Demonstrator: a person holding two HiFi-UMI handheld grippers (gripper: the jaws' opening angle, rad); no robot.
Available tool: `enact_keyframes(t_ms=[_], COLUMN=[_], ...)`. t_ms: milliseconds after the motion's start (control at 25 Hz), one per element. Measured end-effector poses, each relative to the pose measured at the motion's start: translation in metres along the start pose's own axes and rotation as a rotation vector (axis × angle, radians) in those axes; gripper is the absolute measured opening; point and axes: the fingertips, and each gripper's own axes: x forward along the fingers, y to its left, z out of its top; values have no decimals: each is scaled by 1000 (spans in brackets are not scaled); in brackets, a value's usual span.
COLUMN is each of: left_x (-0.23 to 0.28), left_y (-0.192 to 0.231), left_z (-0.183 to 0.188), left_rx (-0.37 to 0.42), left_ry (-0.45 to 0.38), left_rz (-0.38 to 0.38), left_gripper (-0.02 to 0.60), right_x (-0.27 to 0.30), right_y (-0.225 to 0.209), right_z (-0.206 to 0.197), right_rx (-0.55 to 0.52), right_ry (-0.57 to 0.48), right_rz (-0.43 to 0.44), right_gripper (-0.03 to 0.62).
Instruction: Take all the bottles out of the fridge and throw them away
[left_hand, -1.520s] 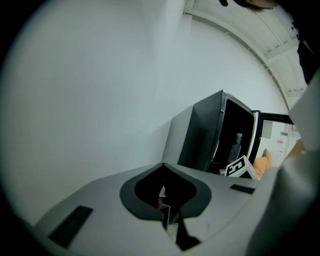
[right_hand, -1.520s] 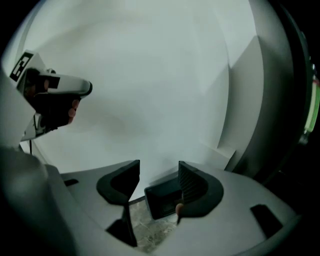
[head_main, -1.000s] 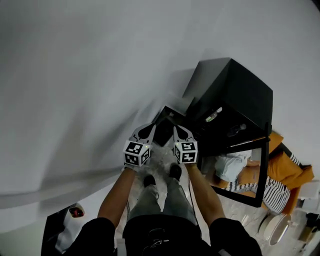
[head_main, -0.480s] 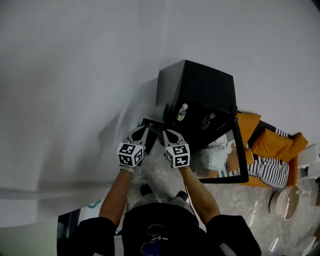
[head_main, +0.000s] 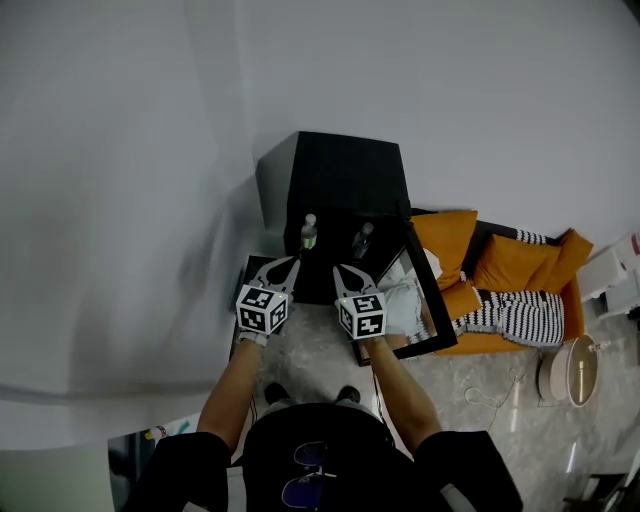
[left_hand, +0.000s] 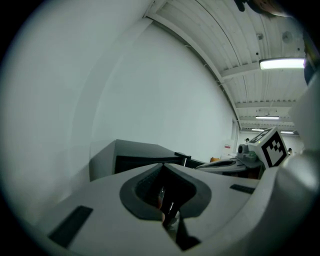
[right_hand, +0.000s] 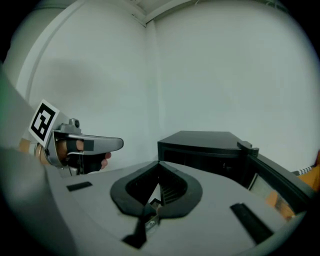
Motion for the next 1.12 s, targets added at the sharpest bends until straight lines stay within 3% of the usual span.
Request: enact_keyframes(t_ms=[520,1120], left_x=[64,66], left_y=[-98,-119], left_z=[-4,-7], left_rx=[36,19], left_ry=[30,17], left_rz=[-126,-152], left_gripper=[0,0], right_x=[-85,-106], right_y=[-106,-121], right_z=[-24,-35], right_rx=[67,59], right_ry=[-13,-3], right_rz=[-149,-175], right_gripper=[8,8])
